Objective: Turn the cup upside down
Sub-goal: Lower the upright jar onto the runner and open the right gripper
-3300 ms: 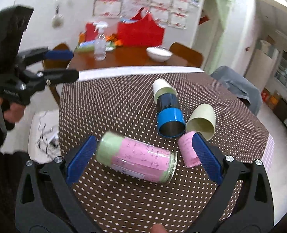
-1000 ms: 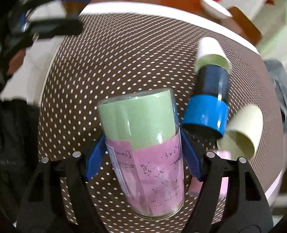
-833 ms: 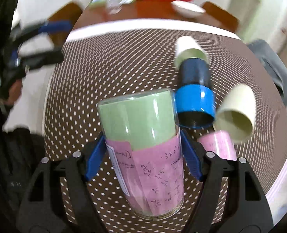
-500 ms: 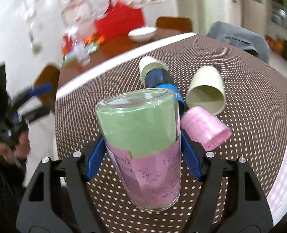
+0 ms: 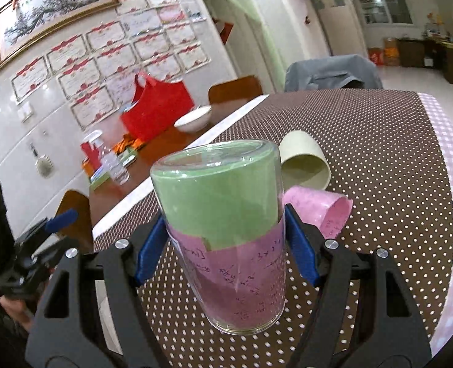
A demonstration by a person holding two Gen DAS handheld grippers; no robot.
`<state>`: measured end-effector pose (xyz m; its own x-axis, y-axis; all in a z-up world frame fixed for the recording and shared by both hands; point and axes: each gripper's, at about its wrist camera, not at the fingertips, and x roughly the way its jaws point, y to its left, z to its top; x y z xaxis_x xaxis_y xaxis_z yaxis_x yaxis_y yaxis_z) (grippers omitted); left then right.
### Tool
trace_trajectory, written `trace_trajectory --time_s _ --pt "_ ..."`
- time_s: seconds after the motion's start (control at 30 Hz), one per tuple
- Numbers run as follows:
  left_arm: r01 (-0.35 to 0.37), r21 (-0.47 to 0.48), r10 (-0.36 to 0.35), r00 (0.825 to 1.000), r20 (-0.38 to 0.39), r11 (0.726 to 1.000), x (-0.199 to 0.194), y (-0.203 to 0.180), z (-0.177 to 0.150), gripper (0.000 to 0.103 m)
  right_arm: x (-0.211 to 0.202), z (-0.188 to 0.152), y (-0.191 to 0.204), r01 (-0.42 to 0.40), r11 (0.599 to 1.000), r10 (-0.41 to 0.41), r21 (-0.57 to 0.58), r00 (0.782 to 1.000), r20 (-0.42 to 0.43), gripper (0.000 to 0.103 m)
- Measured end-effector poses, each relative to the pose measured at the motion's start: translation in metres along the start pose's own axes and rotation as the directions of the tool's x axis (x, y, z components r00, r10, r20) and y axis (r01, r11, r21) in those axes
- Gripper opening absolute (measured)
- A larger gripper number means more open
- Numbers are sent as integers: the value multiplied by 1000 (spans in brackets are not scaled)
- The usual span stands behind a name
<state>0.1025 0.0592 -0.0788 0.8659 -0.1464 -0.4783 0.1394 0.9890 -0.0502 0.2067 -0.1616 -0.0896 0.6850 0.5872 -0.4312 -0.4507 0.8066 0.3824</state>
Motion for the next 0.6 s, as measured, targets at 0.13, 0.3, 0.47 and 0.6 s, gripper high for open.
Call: trace_trajectory --time_s 0.13,0.3,0.47,0.6 --pt "-8 -9 8 1000 4 1000 -1 4 1 91 5 1 13 38 999 -38 -3 998 52 71" --pt "-9 -19 9 1000 6 1000 -1 7 2 91 12 1 20 71 997 -71 1 995 70 71" --pt "-7 -20 8 1000 7 1000 -1 6 2 91 9 0 28 81 997 -79 -10 992 95 71" --pt "-8 -23 8 1000 6 1000 0 6 1 91 5 -4 34 92 995 -89 -23 988 124 71"
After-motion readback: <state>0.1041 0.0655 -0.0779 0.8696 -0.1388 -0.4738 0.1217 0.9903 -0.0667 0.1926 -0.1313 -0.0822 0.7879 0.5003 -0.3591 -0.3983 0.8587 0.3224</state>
